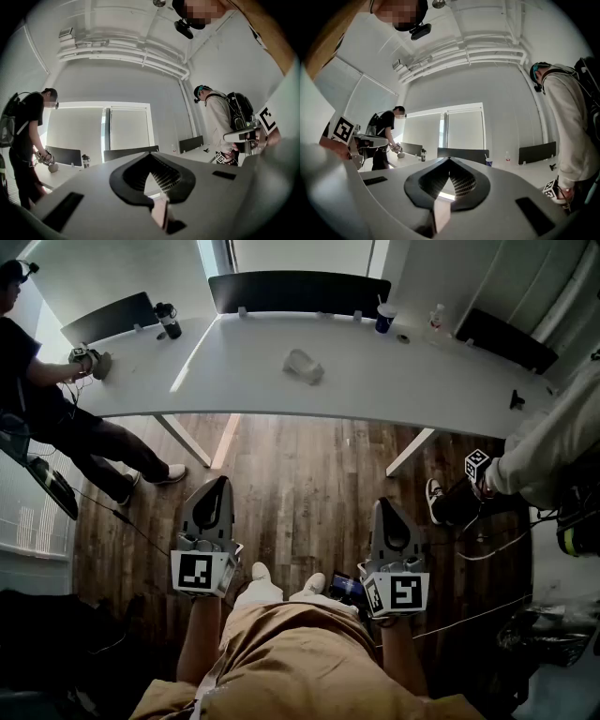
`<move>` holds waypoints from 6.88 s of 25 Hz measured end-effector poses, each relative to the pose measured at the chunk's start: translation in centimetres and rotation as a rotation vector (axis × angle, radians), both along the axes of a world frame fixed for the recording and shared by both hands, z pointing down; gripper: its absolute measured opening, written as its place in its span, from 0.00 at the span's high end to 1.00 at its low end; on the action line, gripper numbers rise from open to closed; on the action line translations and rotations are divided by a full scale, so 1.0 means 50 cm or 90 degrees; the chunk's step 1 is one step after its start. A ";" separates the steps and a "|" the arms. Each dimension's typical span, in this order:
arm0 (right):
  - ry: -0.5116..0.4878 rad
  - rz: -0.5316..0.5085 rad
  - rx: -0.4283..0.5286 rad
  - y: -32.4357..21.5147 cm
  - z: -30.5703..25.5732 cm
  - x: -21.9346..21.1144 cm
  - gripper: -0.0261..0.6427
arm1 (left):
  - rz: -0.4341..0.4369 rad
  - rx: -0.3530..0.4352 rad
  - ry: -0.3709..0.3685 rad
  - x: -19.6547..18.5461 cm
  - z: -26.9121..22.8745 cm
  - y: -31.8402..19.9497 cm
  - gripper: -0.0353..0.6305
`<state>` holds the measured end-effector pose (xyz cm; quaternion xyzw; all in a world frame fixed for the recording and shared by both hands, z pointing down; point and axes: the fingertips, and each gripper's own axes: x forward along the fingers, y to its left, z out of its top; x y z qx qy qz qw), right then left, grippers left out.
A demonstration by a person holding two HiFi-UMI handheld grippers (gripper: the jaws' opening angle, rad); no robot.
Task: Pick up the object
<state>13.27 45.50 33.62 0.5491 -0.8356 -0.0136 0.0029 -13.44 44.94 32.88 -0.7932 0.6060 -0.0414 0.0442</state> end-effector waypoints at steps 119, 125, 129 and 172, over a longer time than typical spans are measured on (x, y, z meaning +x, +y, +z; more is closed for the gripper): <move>-0.031 -0.141 -0.175 -1.093 0.159 -0.092 0.95 | -0.029 -0.111 0.014 0.004 0.115 -1.137 0.94; -0.011 -0.156 -0.210 -1.144 0.212 -0.123 0.95 | -0.018 -0.128 0.017 -0.012 0.152 -1.168 0.94; 0.003 -0.160 -0.243 -1.162 0.241 -0.150 0.95 | -0.002 -0.148 0.028 -0.014 0.182 -1.178 0.94; 0.185 -0.619 -0.534 -1.192 0.579 -0.355 0.70 | 0.036 -0.320 0.064 -0.024 0.415 -1.151 0.94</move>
